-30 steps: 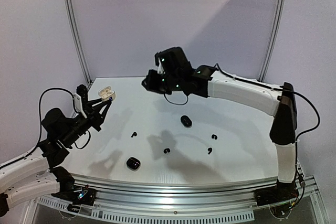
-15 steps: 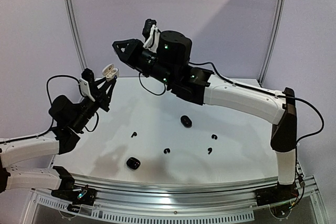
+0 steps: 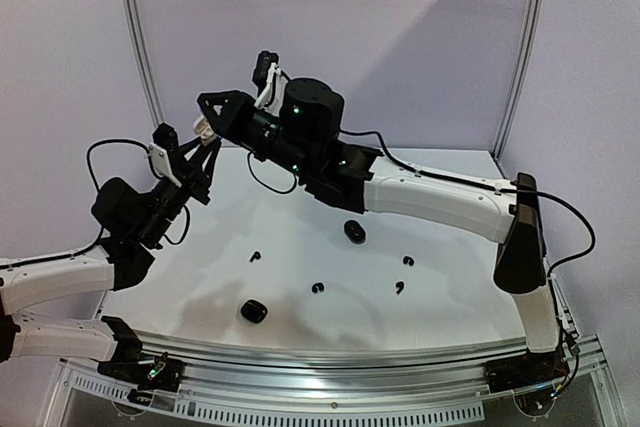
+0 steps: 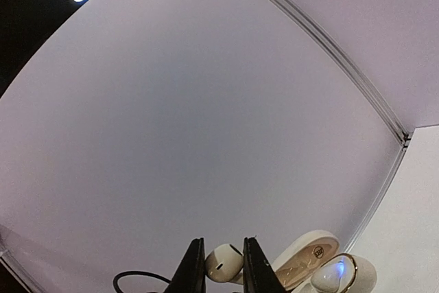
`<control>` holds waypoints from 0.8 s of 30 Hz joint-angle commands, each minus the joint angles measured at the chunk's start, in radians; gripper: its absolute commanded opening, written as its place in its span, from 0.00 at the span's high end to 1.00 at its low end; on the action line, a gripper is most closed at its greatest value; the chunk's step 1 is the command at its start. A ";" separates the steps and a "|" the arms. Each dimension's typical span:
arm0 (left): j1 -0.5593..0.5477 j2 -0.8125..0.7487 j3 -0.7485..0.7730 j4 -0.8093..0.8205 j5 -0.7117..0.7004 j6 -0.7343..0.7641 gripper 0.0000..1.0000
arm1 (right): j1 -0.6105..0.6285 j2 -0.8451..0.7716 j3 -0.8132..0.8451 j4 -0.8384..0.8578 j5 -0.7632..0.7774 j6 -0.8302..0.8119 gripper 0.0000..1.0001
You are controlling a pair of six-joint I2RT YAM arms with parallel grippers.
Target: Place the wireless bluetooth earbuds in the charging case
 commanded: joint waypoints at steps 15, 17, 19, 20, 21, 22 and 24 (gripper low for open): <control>-0.014 0.002 0.016 0.038 -0.022 0.039 1.00 | 0.028 0.036 -0.042 0.029 -0.017 0.021 1.00; -0.014 0.002 0.014 0.041 -0.021 0.038 1.00 | 0.030 0.035 -0.048 0.031 -0.017 0.025 1.00; -0.014 0.002 0.014 0.043 -0.019 0.038 1.00 | 0.029 0.037 -0.049 0.033 -0.013 0.026 1.00; -0.014 0.002 0.014 0.042 -0.020 0.038 1.00 | 0.028 0.037 -0.050 0.033 -0.012 0.023 1.00; -0.014 0.003 0.015 0.042 -0.021 0.038 1.00 | 0.030 0.034 -0.051 0.030 -0.010 0.018 1.00; -0.014 0.002 0.015 0.043 -0.021 0.039 1.00 | 0.029 0.032 -0.052 0.028 -0.008 0.014 1.00; -0.013 0.002 0.013 0.042 -0.020 0.038 1.00 | 0.029 0.026 -0.061 0.035 0.000 0.007 1.00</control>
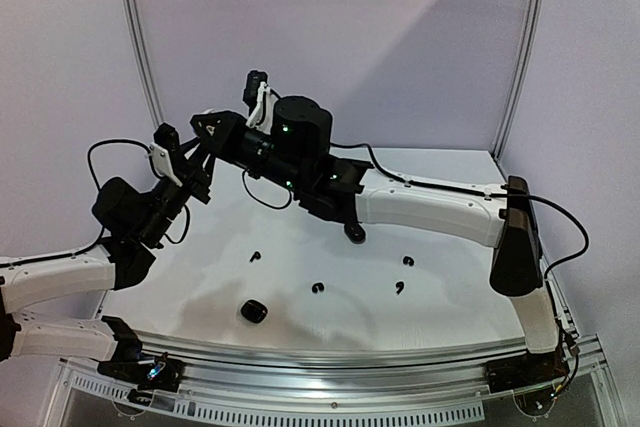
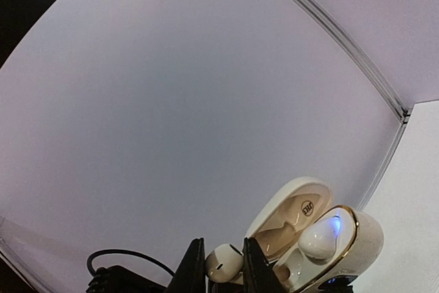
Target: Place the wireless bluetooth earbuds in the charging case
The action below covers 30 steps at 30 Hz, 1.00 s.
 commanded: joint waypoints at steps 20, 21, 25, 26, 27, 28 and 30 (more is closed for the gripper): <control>-0.013 -0.013 0.007 0.004 -0.002 0.009 1.00 | 0.009 -0.040 -0.017 0.049 0.041 -0.115 1.00; -0.013 -0.013 0.007 0.002 -0.003 0.006 1.00 | 0.008 -0.042 -0.013 0.050 0.039 -0.118 1.00; -0.013 -0.012 0.006 0.003 0.000 0.003 1.00 | 0.009 -0.040 -0.003 0.037 0.035 -0.131 1.00; -0.013 -0.012 0.006 0.004 -0.001 0.004 1.00 | 0.009 -0.040 -0.004 0.033 0.036 -0.131 1.00; -0.013 -0.012 0.006 0.005 0.000 0.004 1.00 | 0.010 -0.040 -0.005 0.033 0.037 -0.129 1.00; -0.013 -0.012 0.007 0.006 0.001 0.005 1.00 | 0.009 -0.041 -0.010 0.035 0.038 -0.126 1.00; -0.013 -0.013 0.007 0.006 0.000 0.007 1.00 | 0.009 -0.043 -0.020 0.045 0.043 -0.124 1.00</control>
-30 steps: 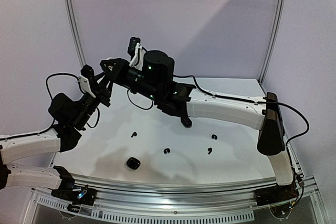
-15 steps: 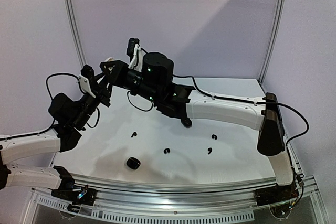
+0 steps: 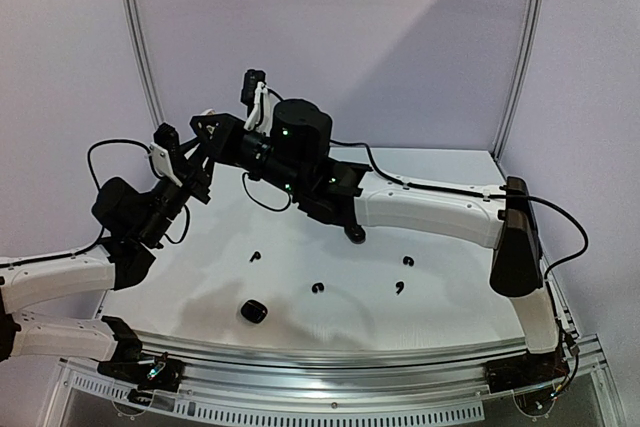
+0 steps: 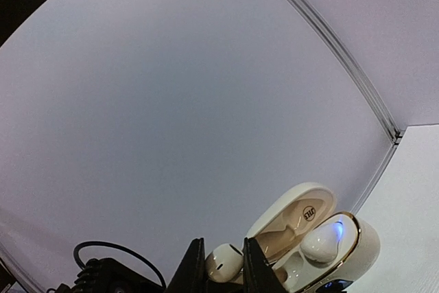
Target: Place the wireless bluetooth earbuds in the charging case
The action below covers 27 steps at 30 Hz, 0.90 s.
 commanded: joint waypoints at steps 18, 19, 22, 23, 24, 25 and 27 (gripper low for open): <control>-0.013 -0.013 0.007 0.031 0.011 0.016 1.00 | 0.002 -0.039 -0.014 0.010 0.027 -0.003 1.00; -0.013 -0.013 0.008 0.031 0.011 0.015 1.00 | 0.003 -0.037 -0.014 0.010 0.025 -0.001 1.00; -0.013 -0.014 0.009 0.035 0.011 0.013 1.00 | 0.003 -0.034 -0.021 0.009 0.026 0.007 1.00; -0.013 -0.015 0.009 0.035 0.010 0.014 1.00 | 0.003 -0.037 -0.030 0.017 0.028 0.010 1.00; -0.013 -0.016 0.007 0.035 0.010 0.015 1.00 | 0.003 -0.039 -0.036 0.021 0.031 0.011 1.00; -0.013 -0.018 0.008 0.034 0.011 0.016 1.00 | 0.003 -0.040 -0.038 0.019 0.033 0.012 1.00; -0.013 -0.020 0.008 0.035 0.010 0.017 1.00 | 0.003 -0.040 -0.040 0.016 0.035 0.010 1.00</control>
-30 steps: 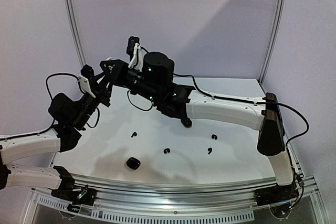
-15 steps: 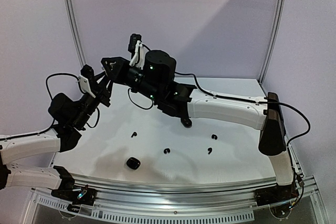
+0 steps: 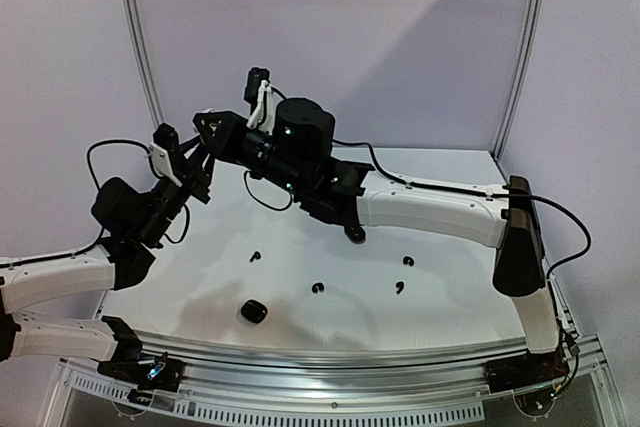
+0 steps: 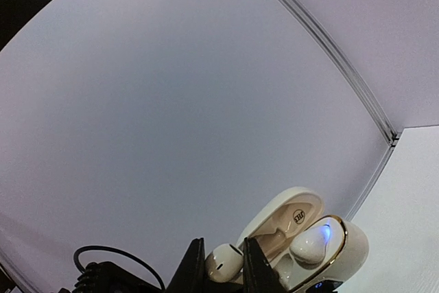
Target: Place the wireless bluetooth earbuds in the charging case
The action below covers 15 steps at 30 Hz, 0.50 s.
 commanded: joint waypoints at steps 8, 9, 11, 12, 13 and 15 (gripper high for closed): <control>-0.013 -0.027 0.009 0.030 0.013 0.014 1.00 | 0.001 -0.025 -0.034 0.016 0.014 0.011 1.00; -0.013 -0.028 0.009 0.028 0.012 0.013 1.00 | 0.000 -0.026 -0.035 0.013 0.014 0.011 1.00; -0.013 -0.030 0.009 0.029 0.013 0.010 1.00 | -0.003 -0.029 -0.045 0.019 0.017 0.013 1.00; -0.013 -0.031 0.010 0.030 0.014 0.010 1.00 | -0.004 -0.029 -0.049 0.023 0.017 0.018 1.00; -0.013 -0.031 0.011 0.032 0.015 0.008 1.00 | -0.007 -0.028 -0.052 0.026 0.017 0.028 1.00; -0.013 -0.030 0.014 0.035 0.015 0.007 1.00 | -0.008 -0.025 -0.053 0.026 0.015 0.037 1.00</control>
